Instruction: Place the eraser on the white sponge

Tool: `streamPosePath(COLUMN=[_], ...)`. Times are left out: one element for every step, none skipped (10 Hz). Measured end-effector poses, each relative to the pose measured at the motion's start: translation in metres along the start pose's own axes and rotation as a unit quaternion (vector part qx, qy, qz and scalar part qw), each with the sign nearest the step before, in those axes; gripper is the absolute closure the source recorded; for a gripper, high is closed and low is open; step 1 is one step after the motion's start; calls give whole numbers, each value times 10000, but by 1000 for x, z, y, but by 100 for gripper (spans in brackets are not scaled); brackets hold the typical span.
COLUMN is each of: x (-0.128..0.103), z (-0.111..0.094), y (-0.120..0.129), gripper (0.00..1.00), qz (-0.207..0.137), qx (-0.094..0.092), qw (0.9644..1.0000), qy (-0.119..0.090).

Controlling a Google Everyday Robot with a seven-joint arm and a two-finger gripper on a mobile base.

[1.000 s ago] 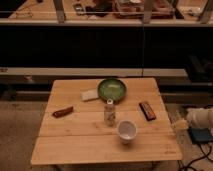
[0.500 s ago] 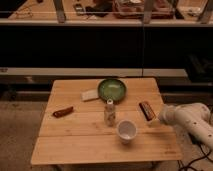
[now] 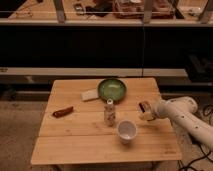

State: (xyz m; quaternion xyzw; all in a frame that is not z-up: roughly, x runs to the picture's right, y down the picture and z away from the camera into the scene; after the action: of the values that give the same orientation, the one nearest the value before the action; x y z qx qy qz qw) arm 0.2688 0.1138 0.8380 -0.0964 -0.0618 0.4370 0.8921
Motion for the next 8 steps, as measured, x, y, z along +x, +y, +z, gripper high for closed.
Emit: streamPosePath(x=[5, 11, 20, 24, 28, 31, 32, 35], z=[8, 14, 22, 25, 27, 29, 31, 33], y=[-3, -5, -9, -12, -17, -23, -25, -27], gripper=[20, 20, 20, 20, 20, 20, 24, 31], qz=[161, 320, 505, 608, 684, 698, 695, 700], qx=[-69, -147, -253, -307, -351, -369, -381, -406], qw=[9998, 9993, 9983, 9975, 9968, 9966, 9965, 9963], qy=[47, 91, 158, 187, 219, 249, 265, 296])
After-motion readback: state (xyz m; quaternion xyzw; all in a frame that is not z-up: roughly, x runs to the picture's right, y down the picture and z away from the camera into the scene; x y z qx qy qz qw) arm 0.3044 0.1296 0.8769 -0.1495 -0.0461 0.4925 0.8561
